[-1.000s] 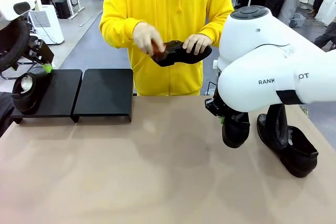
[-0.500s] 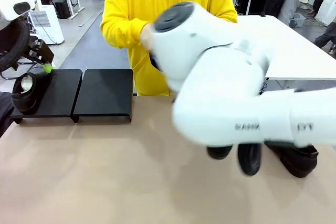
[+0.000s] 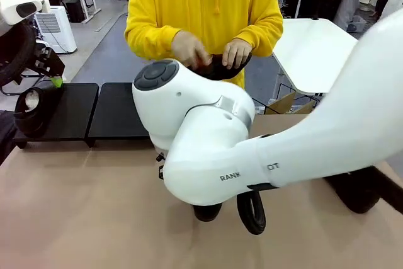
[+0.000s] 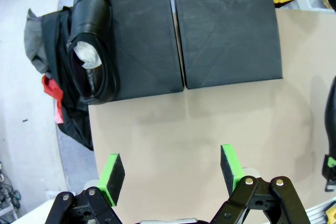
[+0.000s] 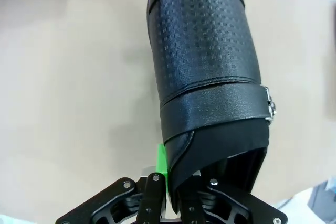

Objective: Organize the shoes by placing them on the stand.
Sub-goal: Pick up one Shoe and place it in the middle of the table.

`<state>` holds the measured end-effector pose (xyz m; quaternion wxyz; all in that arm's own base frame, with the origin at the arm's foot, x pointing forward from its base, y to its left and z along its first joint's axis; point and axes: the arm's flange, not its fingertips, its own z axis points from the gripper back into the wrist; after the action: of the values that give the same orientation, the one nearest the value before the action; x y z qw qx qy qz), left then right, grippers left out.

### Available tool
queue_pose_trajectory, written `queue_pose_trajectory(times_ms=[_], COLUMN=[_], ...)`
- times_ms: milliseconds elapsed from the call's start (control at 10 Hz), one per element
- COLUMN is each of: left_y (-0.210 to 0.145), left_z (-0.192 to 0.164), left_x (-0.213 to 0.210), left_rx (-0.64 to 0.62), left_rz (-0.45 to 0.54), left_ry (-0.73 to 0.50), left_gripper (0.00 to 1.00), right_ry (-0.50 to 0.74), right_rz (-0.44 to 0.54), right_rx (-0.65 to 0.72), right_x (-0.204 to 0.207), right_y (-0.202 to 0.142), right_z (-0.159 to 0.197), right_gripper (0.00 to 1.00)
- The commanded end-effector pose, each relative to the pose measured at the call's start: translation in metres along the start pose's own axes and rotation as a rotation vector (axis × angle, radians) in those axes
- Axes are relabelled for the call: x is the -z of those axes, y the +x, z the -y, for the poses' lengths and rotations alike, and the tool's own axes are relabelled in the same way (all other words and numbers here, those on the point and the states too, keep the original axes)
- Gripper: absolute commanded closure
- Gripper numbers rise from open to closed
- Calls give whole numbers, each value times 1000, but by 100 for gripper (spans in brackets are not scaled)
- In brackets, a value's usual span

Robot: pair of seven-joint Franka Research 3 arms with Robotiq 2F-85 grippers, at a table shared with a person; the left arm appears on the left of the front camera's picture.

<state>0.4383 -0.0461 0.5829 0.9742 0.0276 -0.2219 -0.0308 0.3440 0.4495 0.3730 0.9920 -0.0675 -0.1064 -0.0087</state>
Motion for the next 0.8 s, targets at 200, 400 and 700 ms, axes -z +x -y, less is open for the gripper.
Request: queue_pose_trajectory(times_ms=[200, 400, 700], left_y=[-2, -2, -2], left_z=[-2, -2, -2], left_x=[-1, -1, -1], left_rx=[-9, -9, -9], left_rz=[6, 6, 6], left_ry=[-7, -7, -7], left_gripper=[5, 5, 5], right_ry=[-39, -57, -21], right_rz=[-7, -54, -93], right_rx=[23, 26, 55], right_x=[4, 10, 17], right_y=[1, 0, 4], right_z=[-33, -38, -36], right_gripper=[100, 92, 38])
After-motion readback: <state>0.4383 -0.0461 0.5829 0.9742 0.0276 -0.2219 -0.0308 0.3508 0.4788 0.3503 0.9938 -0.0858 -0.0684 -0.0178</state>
